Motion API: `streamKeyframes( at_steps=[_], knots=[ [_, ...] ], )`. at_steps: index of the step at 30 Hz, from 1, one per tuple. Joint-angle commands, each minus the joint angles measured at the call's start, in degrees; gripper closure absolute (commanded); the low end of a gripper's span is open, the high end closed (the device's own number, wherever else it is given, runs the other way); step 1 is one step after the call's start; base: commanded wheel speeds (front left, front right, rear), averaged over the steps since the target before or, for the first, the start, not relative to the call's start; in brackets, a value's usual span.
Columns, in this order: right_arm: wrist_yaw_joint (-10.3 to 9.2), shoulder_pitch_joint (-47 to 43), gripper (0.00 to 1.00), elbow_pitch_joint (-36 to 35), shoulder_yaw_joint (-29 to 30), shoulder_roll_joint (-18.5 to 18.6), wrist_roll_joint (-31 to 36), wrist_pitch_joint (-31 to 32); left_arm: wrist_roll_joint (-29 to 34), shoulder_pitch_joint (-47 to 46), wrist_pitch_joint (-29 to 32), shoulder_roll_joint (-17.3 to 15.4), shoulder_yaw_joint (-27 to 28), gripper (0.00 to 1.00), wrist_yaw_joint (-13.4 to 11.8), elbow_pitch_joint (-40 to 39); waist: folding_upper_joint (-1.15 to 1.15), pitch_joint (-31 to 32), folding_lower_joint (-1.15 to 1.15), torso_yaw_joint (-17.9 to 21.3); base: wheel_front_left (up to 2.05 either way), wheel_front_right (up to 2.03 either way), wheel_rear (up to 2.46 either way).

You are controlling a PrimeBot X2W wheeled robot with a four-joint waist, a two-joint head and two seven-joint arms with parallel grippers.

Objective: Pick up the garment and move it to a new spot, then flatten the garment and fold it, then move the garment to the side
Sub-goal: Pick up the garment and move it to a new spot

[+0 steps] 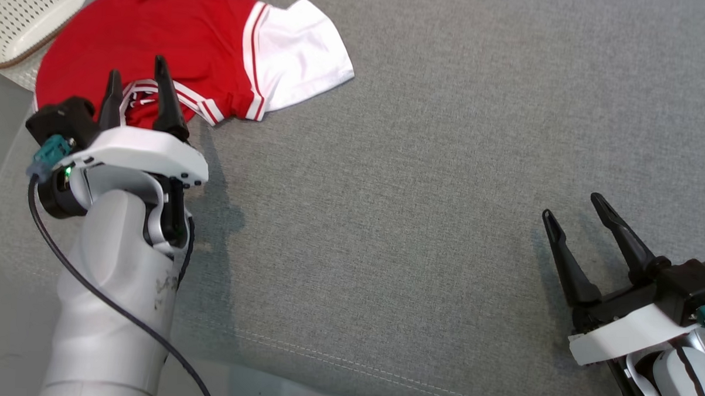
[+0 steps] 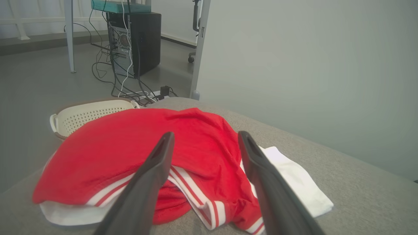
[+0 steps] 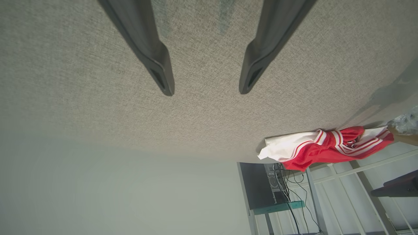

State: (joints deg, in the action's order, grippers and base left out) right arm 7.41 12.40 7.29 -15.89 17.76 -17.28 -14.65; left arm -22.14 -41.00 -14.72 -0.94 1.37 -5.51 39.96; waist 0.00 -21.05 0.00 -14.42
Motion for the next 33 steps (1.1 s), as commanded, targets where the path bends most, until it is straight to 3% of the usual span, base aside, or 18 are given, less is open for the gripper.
streamKeyframes(
  at_steps=[1,19,33],
  knots=[
    [0.08,0.89,0.0,-1.57,-1.4,1.09,-0.54,-0.35,-1.36,-3.29,-0.28,-1.94,1.9,0.0,0.71,1.4,0.0,-1.93,0.0,0.42,0.0,0.0,0.0],
    [0.08,5.07,0.0,-2.83,-5.07,4.29,-3.68,-0.35,-3.09,-21.24,0.46,-2.38,0.65,0.0,3.41,29.47,0.0,-9.28,0.0,3.11,0.0,0.0,0.0],
    [0.08,7.57,0.0,-3.34,-6.77,5.2,-5.45,-0.35,-3.56,-25.07,3.06,-3.14,-0.56,0.0,4.1,33.32,0.0,-13.03,0.0,4.39,0.0,0.0,0.0]
  ],
)
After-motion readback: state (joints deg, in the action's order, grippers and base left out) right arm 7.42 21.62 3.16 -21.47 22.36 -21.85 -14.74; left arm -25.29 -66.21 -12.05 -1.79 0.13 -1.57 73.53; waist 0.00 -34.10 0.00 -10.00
